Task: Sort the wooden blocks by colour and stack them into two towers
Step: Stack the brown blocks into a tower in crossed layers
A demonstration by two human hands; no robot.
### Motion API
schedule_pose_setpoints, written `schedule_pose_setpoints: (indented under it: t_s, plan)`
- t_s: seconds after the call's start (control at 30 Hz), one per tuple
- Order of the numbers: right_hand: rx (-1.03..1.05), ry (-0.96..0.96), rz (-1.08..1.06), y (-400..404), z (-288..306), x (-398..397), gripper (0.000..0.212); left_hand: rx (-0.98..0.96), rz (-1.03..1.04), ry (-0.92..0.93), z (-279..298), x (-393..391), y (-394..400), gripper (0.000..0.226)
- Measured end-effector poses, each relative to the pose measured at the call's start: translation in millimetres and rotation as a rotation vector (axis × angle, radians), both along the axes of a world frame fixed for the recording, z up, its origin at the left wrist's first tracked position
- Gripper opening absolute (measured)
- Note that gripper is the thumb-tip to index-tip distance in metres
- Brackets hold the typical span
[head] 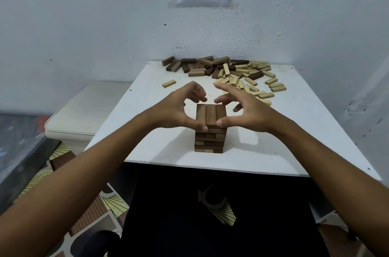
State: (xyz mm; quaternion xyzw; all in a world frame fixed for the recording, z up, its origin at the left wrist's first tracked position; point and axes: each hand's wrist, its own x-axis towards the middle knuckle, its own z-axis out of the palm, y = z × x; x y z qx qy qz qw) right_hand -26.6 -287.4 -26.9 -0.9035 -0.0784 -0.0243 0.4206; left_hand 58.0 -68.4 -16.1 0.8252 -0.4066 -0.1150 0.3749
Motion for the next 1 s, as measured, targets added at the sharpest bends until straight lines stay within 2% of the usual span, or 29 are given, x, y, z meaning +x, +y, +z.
schedule_pose_setpoints:
  t_s: [0.1,0.2,0.4,0.6,0.83,1.0]
  plan:
    - [0.074,0.024,-0.025,-9,-2,-8,0.094,0.024,0.045,0.023,-8,5,11,0.084]
    - [0.033,0.082,-0.06,-15,-16,-16,0.105,0.085,0.084,0.072,-29,7,24,0.092]
    - [-0.047,0.187,-0.062,-5,-45,-28,0.131,0.153,0.132,0.083,-60,-3,24,0.09]
    - [-0.022,0.15,-0.081,1,-59,-24,0.139,0.117,0.12,0.107,-68,-5,21,0.089]
    - [-0.029,0.094,-0.102,3,-63,-21,0.131,0.068,0.121,0.137,-73,-5,17,0.091]
    - [-0.101,0.114,-0.103,5,-59,-20,0.106,0.082,0.119,0.096,-72,-7,15,0.09]
